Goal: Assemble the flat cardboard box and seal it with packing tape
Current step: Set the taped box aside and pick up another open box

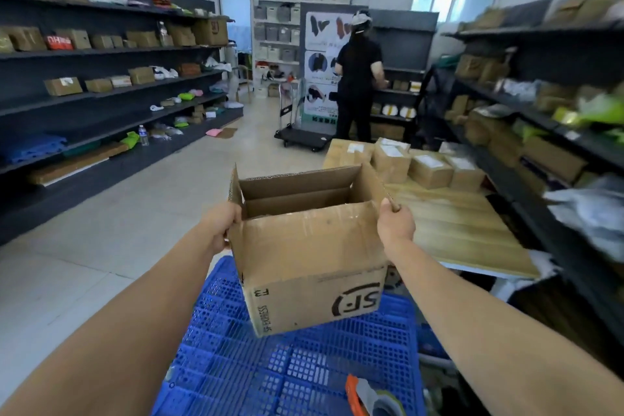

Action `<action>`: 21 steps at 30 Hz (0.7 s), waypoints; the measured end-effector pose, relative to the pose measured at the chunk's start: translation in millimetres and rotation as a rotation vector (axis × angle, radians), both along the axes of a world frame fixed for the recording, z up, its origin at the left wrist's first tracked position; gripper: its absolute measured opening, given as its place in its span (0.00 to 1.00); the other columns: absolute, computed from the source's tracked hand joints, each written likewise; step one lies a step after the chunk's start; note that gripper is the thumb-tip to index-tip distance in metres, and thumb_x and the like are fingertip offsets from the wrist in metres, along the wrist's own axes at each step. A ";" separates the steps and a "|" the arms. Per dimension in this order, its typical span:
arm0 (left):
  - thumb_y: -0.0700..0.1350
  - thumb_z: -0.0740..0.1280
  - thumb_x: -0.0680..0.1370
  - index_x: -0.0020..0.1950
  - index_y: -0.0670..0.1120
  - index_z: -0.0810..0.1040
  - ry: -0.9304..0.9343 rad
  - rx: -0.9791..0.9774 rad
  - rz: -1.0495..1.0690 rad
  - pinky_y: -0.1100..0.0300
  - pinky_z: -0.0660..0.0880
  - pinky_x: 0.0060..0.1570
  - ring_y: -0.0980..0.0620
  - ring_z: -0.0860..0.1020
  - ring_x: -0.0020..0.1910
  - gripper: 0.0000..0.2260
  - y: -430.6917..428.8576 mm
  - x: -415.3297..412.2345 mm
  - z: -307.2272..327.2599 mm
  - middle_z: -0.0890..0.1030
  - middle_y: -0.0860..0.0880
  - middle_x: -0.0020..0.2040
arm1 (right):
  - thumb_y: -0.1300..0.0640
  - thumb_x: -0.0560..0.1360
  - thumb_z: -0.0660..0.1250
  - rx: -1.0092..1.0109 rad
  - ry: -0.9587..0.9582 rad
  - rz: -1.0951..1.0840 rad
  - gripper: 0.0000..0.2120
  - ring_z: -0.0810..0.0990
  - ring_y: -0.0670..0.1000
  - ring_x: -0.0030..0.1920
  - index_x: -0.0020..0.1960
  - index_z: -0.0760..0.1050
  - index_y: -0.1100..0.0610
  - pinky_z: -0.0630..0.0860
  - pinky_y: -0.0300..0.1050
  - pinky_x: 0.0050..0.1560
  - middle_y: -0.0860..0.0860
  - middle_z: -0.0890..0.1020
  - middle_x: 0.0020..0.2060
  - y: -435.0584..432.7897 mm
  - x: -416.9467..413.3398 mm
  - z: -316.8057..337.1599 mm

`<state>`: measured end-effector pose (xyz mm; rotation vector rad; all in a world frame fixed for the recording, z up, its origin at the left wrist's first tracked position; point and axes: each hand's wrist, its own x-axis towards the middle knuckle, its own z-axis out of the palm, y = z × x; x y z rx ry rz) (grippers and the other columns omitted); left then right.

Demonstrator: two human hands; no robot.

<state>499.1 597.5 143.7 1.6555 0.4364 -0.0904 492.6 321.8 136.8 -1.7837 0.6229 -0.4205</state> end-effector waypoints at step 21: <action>0.33 0.54 0.66 0.32 0.45 0.60 -0.098 -0.047 -0.940 0.61 0.63 0.30 0.47 0.63 0.30 0.08 -245.6 -21.5 97.1 0.60 0.47 0.34 | 0.47 0.80 0.58 0.008 -0.154 -0.945 0.20 0.76 0.57 0.51 0.63 0.74 0.61 0.71 0.47 0.52 0.56 0.79 0.52 -127.8 -245.2 84.8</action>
